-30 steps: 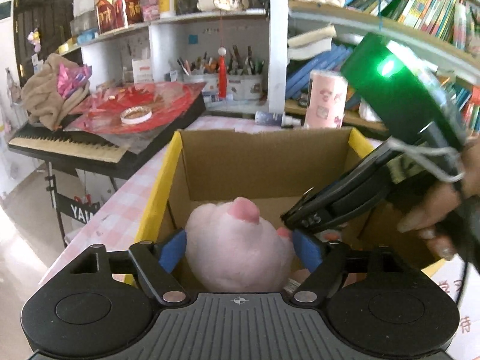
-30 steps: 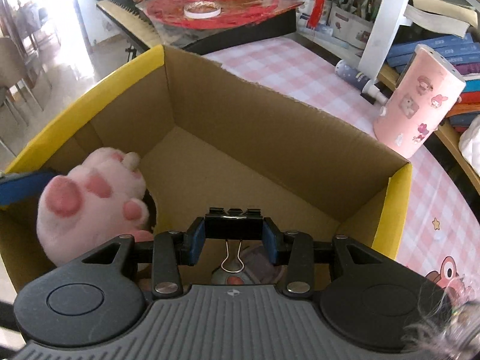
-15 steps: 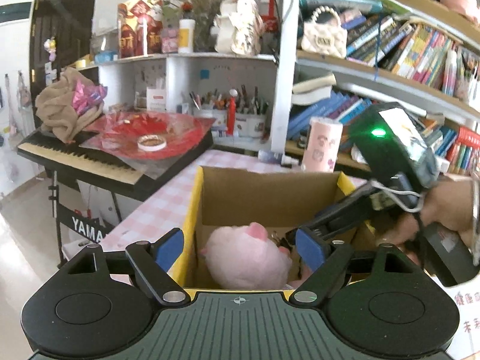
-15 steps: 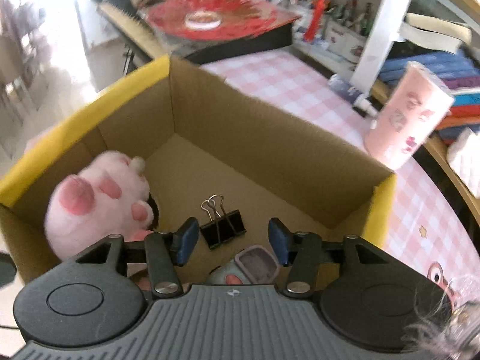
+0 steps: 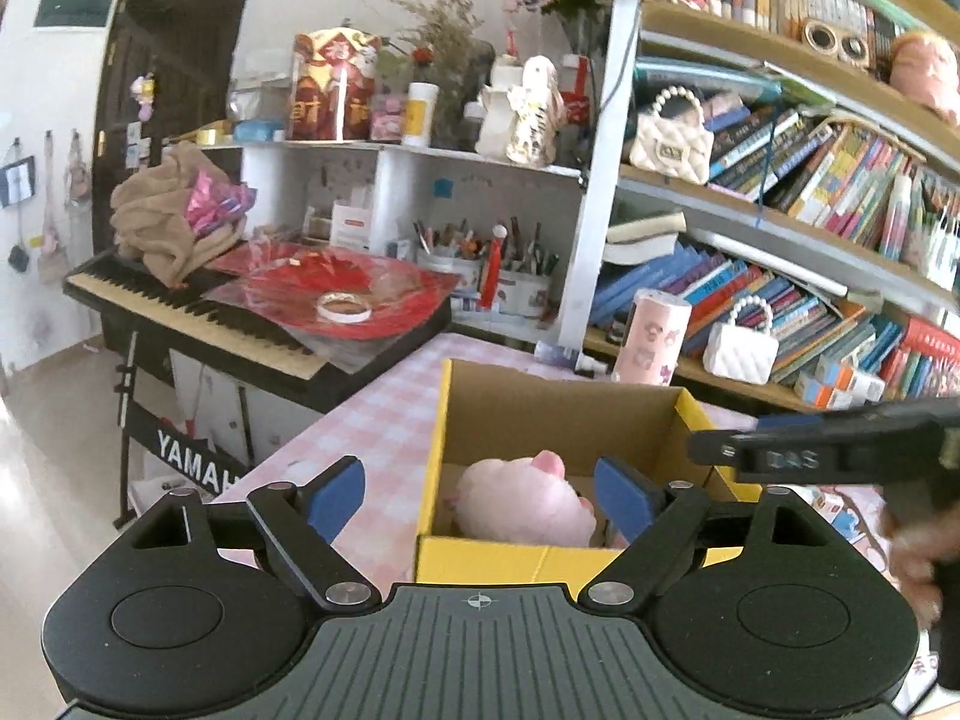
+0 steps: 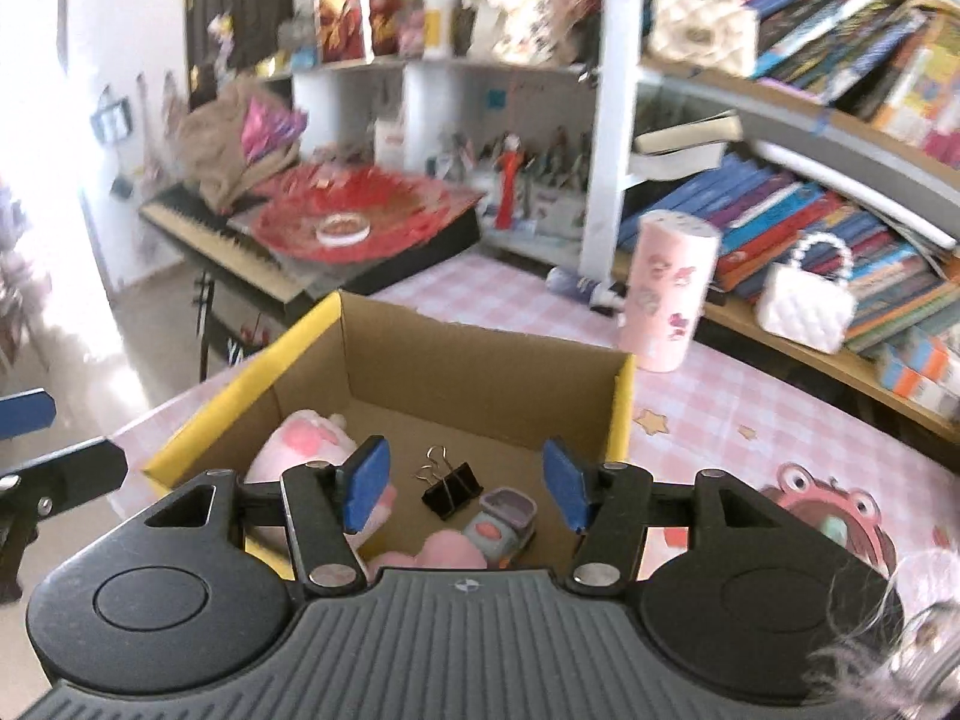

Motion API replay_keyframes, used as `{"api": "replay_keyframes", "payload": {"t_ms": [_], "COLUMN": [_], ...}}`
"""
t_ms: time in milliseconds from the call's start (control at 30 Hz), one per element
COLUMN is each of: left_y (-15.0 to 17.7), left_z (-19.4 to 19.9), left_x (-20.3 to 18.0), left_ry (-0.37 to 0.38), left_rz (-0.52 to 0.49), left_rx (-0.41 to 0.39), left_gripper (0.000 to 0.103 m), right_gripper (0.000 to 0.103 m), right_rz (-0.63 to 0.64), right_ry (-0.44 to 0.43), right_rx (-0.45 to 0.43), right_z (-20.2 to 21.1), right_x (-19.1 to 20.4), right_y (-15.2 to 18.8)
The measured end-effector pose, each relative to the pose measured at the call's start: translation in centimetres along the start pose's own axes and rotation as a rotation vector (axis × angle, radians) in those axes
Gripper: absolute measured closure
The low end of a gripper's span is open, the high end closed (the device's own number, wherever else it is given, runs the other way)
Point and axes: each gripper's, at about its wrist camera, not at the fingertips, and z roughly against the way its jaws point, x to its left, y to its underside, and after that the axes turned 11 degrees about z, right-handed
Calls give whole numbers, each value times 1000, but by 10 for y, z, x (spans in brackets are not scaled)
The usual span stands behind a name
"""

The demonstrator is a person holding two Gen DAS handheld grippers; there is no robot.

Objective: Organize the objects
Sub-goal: 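Withdraw both tools from the box toward the small items on the mat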

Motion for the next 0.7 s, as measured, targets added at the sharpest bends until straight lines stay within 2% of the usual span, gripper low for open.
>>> {"api": "replay_keyframes", "payload": {"t_ms": [200,367,500,567,700], "left_y": [15,31,44,51,65], "left_z": [20,33,43,47,51], "left_x": [13,21,24,26,26], "left_ry": [-7,-21,-45,-52,-51], "left_rz": [-3,-27,-34,-24,-31], "left_rx": [22,58,89,106,159], "left_gripper": [14,14,13,9,8], "right_gripper": [45,40,36,31,24], "right_rz": [-64,-94,-126,-121,-96], "right_ry": [118,189,229,247,256], "right_rx": [-32,-12,26,34,60], "right_z": [38,55,70,77,85], "right_x": [21,47,64,74,89], "right_y": [33,67,92,102,116]}}
